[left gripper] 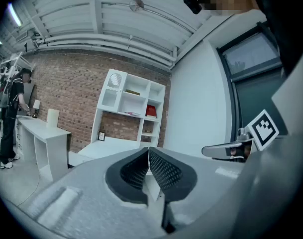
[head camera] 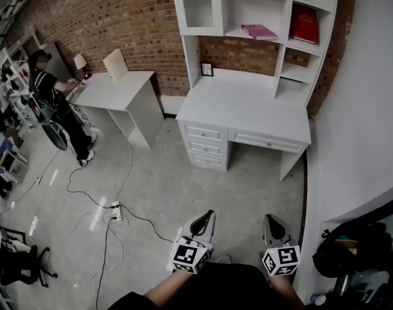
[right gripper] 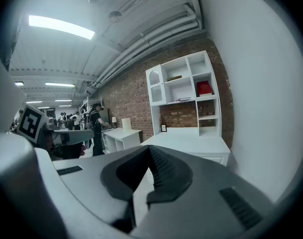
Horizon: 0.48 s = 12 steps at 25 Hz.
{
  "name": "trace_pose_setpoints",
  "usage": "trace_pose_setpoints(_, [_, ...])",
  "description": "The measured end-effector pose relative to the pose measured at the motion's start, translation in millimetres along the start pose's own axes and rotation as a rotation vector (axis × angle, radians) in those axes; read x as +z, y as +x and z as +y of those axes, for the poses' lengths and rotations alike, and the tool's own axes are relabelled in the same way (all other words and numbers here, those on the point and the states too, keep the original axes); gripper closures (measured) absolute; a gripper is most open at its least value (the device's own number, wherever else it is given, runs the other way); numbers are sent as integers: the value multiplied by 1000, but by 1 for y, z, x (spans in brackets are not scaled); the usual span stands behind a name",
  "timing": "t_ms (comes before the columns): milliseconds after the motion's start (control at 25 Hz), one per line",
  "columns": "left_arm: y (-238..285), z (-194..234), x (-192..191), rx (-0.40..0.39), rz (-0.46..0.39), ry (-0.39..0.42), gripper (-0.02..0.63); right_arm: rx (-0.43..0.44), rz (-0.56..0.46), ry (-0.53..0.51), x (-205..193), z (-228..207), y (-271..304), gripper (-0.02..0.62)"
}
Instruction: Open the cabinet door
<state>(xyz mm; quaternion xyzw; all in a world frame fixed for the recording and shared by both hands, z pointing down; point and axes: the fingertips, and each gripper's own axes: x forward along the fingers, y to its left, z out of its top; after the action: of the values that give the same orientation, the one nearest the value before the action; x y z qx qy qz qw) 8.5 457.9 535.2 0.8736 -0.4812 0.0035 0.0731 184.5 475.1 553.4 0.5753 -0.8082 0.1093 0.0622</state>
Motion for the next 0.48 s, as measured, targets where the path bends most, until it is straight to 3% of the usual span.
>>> trace_pose_setpoints(240, [-1,0,7,7,-38,22,585,-17,-52,-9,9,-13,2,595])
trace_pose_setpoints(480, [-9,6,15,27,-72,34,584,27,-58,-12,11,-18,7,594])
